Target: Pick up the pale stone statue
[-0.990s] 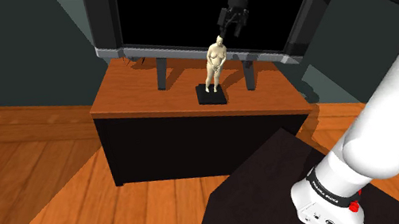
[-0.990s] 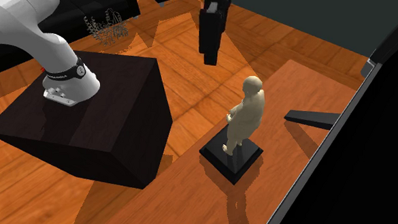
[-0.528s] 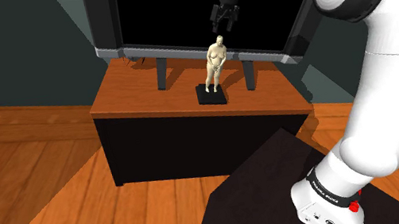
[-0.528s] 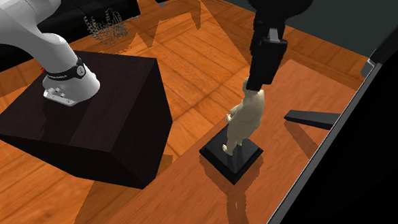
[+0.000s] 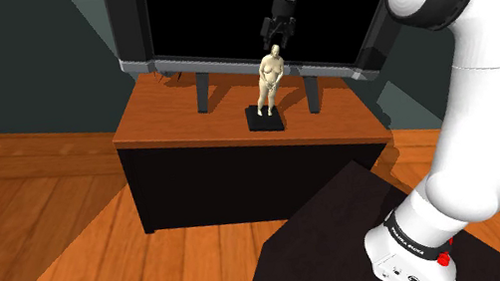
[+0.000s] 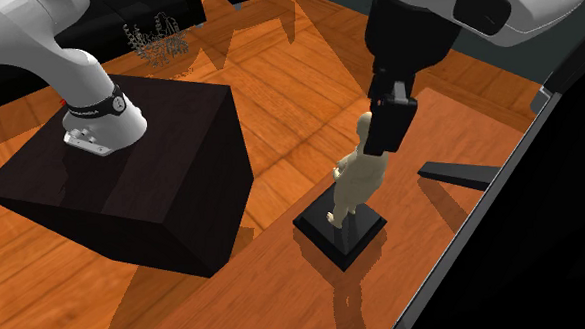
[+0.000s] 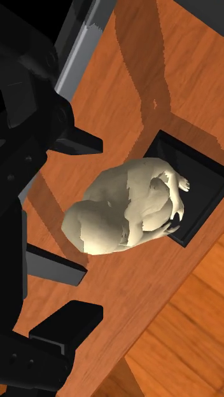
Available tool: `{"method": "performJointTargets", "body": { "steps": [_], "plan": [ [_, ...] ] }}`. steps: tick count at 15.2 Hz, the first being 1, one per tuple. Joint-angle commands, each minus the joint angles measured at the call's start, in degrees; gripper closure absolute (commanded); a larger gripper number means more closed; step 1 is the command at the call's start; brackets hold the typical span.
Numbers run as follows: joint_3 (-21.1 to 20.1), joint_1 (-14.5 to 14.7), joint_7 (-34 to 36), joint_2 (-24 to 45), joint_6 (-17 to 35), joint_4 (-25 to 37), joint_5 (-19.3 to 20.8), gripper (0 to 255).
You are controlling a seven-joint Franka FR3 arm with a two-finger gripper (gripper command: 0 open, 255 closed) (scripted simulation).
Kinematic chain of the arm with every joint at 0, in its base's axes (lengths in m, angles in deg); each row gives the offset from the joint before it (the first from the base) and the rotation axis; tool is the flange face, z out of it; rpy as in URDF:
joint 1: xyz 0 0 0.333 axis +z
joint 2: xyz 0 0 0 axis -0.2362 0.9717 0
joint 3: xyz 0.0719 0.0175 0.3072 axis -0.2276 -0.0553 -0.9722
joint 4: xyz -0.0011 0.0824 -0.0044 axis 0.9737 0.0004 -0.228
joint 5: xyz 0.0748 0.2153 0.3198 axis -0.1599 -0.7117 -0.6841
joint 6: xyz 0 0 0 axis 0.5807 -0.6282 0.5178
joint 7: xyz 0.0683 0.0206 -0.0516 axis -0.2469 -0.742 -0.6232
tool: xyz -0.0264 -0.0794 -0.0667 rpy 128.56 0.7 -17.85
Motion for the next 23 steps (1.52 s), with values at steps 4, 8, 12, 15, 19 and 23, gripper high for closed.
{"method": "performJointTargets", "body": {
  "steps": [4,8,12,15,19,23],
  "plan": [
    [0.03,-0.01,-0.15,-0.14,0.65,-0.75,0.00,255],
    [0.03,-0.01,-0.14,-0.12,0.62,-0.71,-0.01,255],
    [0.04,-0.05,-0.05,-0.12,-0.11,0.03,0.02,255],
    [0.08,-0.20,0.18,-0.17,-2.38,2.27,0.10,255],
    [0.13,-0.46,0.47,-0.02,-5.52,5.59,0.13,255],
    [0.15,-0.81,0.76,0.44,-8.84,9.39,0.07,255]
  ]
}}
